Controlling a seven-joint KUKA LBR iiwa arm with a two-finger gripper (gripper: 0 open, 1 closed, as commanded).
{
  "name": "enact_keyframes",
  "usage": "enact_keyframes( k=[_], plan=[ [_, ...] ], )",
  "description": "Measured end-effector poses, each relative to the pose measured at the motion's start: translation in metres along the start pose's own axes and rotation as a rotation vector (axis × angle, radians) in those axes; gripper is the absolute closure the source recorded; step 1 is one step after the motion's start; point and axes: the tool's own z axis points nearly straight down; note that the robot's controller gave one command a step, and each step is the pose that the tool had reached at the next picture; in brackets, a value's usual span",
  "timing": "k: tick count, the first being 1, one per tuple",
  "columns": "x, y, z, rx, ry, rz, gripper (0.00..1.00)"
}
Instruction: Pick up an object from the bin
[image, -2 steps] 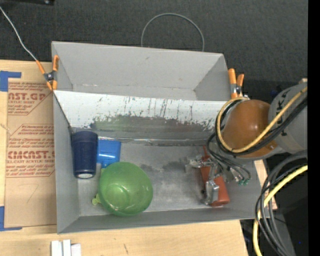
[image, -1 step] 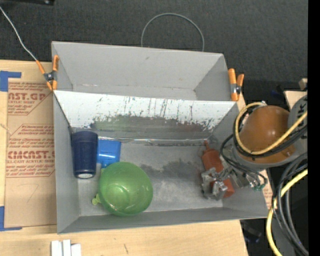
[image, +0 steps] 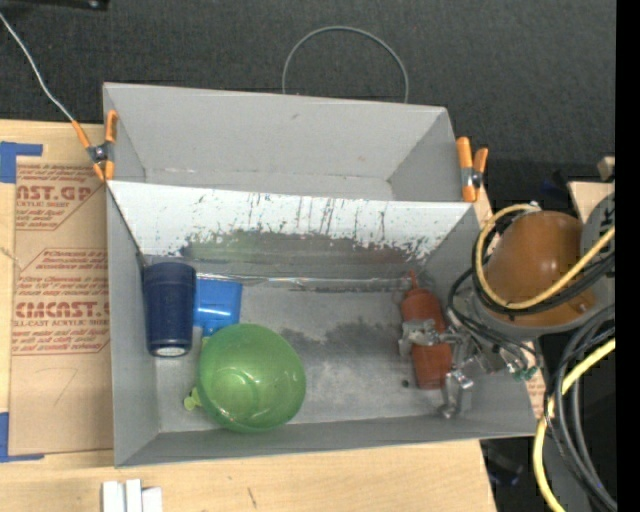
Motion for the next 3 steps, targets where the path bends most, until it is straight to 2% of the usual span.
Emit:
enact_keyframes(
  k=[1,2,3],
  plan=[
    [0.000,-0.001,0.000,0.001,0.000,0.001,0.00],
    [-0.039,-0.025,0.010,-0.006,0.000,-0.243,0.00],
    [-0.061,-0.030,0.012,-0.013,-0.002,-0.308,0.00]
  ],
)
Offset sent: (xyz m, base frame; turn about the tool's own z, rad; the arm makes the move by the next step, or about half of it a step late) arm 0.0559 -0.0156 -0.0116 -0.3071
